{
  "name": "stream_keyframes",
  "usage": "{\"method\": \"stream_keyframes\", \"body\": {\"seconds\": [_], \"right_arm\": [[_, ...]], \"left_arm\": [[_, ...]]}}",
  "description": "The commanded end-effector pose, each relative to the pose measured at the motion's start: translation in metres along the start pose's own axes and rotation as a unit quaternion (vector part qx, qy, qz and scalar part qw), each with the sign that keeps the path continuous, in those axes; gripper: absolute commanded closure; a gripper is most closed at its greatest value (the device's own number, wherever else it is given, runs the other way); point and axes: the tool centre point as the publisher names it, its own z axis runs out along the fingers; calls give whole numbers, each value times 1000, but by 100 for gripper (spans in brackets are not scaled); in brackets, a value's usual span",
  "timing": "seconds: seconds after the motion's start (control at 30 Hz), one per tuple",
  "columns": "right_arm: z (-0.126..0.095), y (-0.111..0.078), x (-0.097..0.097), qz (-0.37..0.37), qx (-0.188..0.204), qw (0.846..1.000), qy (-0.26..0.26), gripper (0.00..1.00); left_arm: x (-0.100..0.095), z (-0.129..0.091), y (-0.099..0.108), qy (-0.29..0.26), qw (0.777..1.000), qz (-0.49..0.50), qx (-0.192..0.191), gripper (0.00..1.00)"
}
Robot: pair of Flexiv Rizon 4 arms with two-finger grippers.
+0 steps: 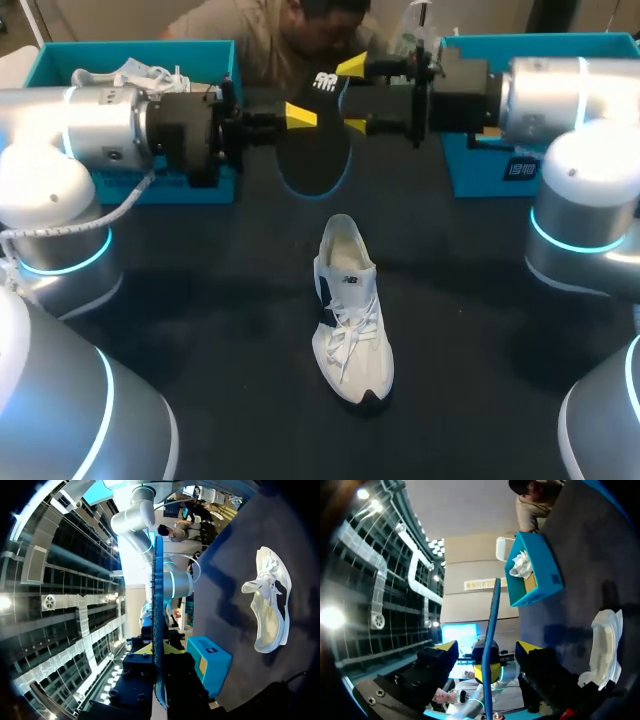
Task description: Take the shoe out of the shoebox, open the shoe tongue, remove and reinsert the insole, then place the shoe into the shoebox
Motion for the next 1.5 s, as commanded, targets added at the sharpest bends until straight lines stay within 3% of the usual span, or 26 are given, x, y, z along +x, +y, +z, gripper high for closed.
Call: {"method": "stream_keyframes", "body": {"seconds": [0.03,0.2,0.37,0.53,0.7,1.17,1.33,1.5], "right_arm": [[-33,-15,-6,-28,12,999,18,0],[-44,-19,-4,-61,52,997,11,0],[-53,-16,-4,-72,66,995,-16,0],[-67,-16,-6,-69,72,995,-28,0],[-76,-18,-4,-43,113,993,-19,0],[-76,-18,-4,-43,113,993,-19,0],[-76,-18,-4,-43,113,993,-19,0],[-76,-18,-4,-43,113,993,-19,0]], "left_arm": [[-1,-14,-6,5,1000,-2,4,100],[-3,-24,-12,3,1000,-8,8,100],[-4,-32,-17,2,1000,-14,9,100],[-6,-38,-18,7,1000,-13,6,100],[-8,-41,-19,16,1000,-8,-4,100],[-8,-41,-19,16,1000,-8,-4,100],[-8,-38,-23,65,985,-162,-11,100],[-10,-37,-28,99,935,-339,-25,100]]}}
